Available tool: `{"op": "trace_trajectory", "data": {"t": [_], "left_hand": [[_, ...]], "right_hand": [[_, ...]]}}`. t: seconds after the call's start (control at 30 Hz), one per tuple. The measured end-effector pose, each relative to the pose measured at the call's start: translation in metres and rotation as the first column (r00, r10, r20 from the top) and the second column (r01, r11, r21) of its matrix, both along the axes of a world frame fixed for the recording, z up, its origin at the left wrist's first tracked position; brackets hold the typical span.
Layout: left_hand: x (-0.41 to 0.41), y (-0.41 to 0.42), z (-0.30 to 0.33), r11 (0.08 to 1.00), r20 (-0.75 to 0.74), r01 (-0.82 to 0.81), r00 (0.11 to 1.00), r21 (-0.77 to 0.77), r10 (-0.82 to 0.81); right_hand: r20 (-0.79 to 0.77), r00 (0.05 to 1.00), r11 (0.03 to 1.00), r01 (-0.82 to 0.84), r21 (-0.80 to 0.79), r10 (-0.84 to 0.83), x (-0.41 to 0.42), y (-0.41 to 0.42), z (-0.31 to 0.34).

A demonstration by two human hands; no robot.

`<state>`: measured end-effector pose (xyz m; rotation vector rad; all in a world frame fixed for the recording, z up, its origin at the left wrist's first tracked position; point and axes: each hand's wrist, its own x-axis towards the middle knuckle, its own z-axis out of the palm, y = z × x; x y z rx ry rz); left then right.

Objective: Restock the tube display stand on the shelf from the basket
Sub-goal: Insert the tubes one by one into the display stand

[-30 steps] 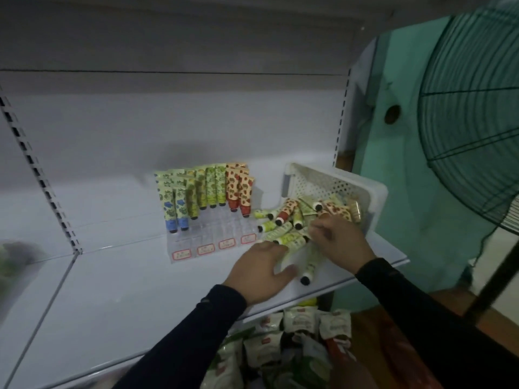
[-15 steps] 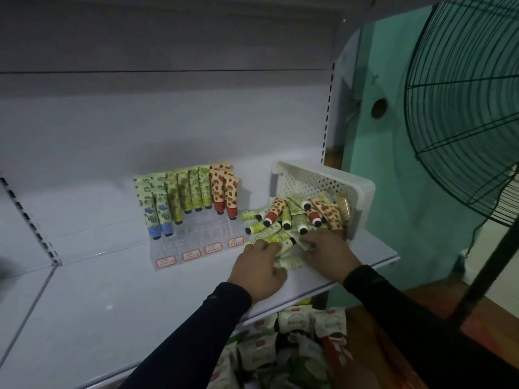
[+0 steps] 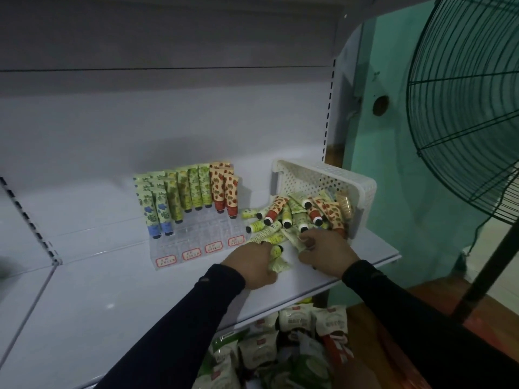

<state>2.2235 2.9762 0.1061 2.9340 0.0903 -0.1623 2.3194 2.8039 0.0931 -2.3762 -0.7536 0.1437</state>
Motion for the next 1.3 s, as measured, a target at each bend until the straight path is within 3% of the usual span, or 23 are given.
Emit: {"op": "trace_trajectory", "data": {"t": [0.17,0.27,0.37,0.43,0.53,0.63,0.7,0.8,0.9,1.0,1.13,1.3], "left_hand": [[-0.013,0.01,0.012,0.999,-0.07,-0.037,0.997,0.008,0.037],[-0.02,0.016,0.011,0.997,-0.047,-0.073,0.996,-0.01,0.073],[-0.031,0.03,0.008,0.958,0.012,-0.167,0.985,-0.233,0.174],[-0.039,0.038,0.007,0.817,0.024,-0.212,0.964,-0.536,0.265],[-0.052,0.046,0.007,0.512,-0.001,-0.215,0.922,-0.831,0.386],[-0.059,0.057,0.003,0.378,-0.006,-0.191,0.898,-0.906,0.439],[-0.063,0.063,0.002,0.361,0.025,-0.158,0.891,-0.919,0.453],[-0.074,0.068,0.005,0.416,0.147,-0.099,0.841,-0.904,0.52],[-0.089,0.078,0.009,0.458,0.29,-0.042,0.721,-0.888,0.629],[-0.105,0.098,0.01,0.432,0.356,0.009,0.582,-0.902,0.731],[-0.121,0.132,0.002,0.356,0.332,0.021,0.419,-0.934,0.845],[-0.131,0.17,-0.025,0.245,0.22,-0.025,0.361,-0.969,0.906]], "right_hand": [[-0.23,0.972,0.969,0.012,0.245,0.046,-0.005,0.005,0.007],[-0.415,0.891,0.848,0.069,0.525,0.184,-0.005,0.009,0.014],[-0.526,0.798,0.753,0.145,0.641,0.293,-0.007,0.016,0.019],[-0.549,0.78,0.744,0.168,0.646,0.3,-0.008,0.023,0.019],[-0.509,0.818,0.768,0.139,0.626,0.267,-0.009,0.035,0.018],[-0.463,0.838,0.765,0.09,0.638,0.288,-0.015,0.05,0.02],[-0.418,0.864,0.77,0.056,0.636,0.282,-0.024,0.062,0.024],[-0.358,0.891,0.778,0.007,0.628,0.281,-0.031,0.081,0.029],[-0.294,0.908,0.79,-0.062,0.61,0.299,-0.037,0.098,0.037],[-0.263,0.904,0.774,-0.108,0.624,0.338,-0.04,0.116,0.045],[-0.262,0.891,0.74,-0.113,0.663,0.37,-0.046,0.14,0.054],[-0.144,0.922,0.758,-0.197,0.621,0.358,-0.049,0.17,0.06]]}}
